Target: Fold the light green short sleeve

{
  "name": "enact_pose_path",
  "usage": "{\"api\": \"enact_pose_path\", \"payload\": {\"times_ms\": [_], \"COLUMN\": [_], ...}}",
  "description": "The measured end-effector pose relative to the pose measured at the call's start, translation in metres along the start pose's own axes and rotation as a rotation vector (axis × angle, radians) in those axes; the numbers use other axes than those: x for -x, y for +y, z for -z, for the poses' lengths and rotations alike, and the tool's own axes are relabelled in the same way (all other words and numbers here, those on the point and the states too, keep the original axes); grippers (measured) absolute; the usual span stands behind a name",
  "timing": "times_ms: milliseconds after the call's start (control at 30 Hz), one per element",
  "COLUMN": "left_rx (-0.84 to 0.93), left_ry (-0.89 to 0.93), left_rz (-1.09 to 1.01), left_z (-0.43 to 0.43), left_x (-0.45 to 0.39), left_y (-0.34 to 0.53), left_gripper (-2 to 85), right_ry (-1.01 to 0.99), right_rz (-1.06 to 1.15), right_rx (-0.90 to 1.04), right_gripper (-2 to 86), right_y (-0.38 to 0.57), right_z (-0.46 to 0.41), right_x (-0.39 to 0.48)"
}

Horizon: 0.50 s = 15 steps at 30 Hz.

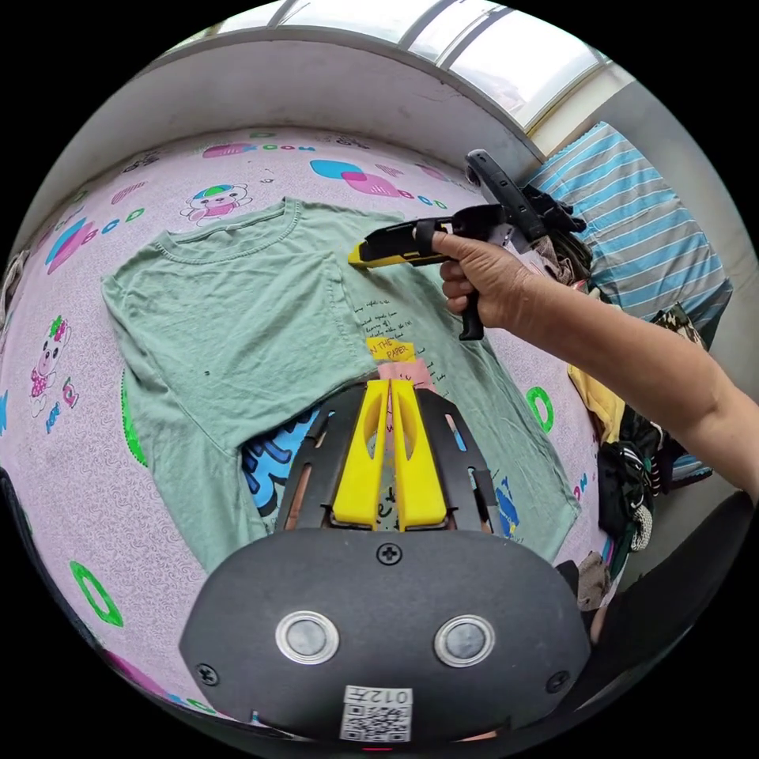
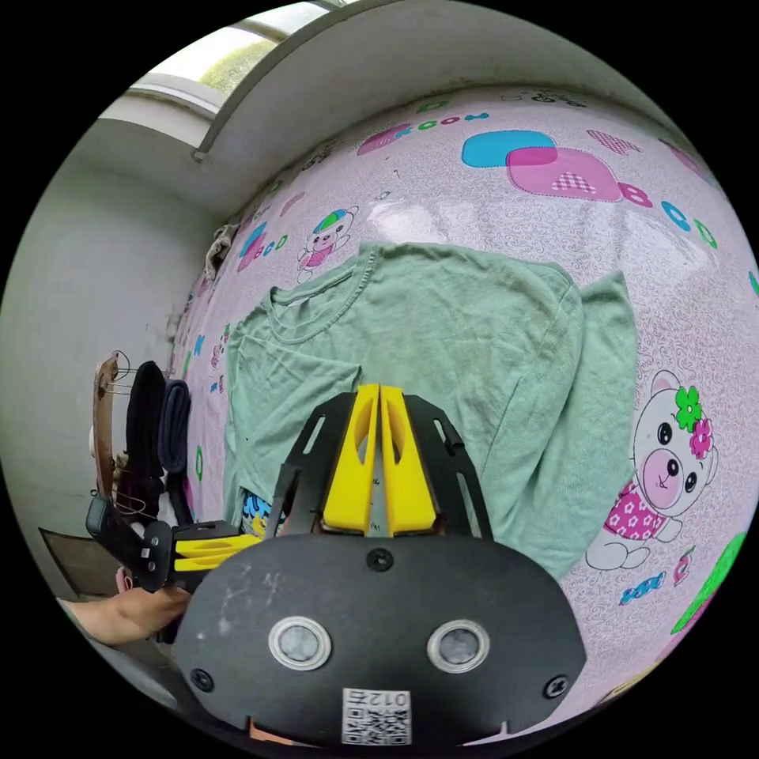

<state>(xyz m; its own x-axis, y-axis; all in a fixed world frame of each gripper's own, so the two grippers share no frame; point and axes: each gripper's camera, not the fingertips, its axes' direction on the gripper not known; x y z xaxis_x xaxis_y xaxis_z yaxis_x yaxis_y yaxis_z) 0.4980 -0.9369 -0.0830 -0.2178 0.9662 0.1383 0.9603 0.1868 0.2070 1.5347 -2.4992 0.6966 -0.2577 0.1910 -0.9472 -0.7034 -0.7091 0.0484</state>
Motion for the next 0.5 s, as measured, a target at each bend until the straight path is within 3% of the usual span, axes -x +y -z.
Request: {"api": "enact_pose_path", "payload": {"times_ms": [133, 267, 500], "left_rx": [-0.077, -0.126, -0.001], "left_ry": [-0.021, -0.095, -0.219], "left_rz": [0.051, 0.153, 0.285], "left_z": [0.028, 0.07, 0.112], "left_x": [0.002, 0.016, 0.019], "left_y": [0.034, 0.086, 0.179], "left_gripper": [0.7, 0.7, 1.7], "right_ry": [0.005, -0.11, -0.282], "right_rz": [0.01, 0.043, 0.016], "right_rx": [-0.065, -0.014, 0.124], "right_gripper": [-0.7, -0.8, -0.8], "right_y": [0.023, 0.052, 0.112], "right_z": [0.025, 0.036, 0.032], "right_x": [-0.013, -0.015, -0.01]}}
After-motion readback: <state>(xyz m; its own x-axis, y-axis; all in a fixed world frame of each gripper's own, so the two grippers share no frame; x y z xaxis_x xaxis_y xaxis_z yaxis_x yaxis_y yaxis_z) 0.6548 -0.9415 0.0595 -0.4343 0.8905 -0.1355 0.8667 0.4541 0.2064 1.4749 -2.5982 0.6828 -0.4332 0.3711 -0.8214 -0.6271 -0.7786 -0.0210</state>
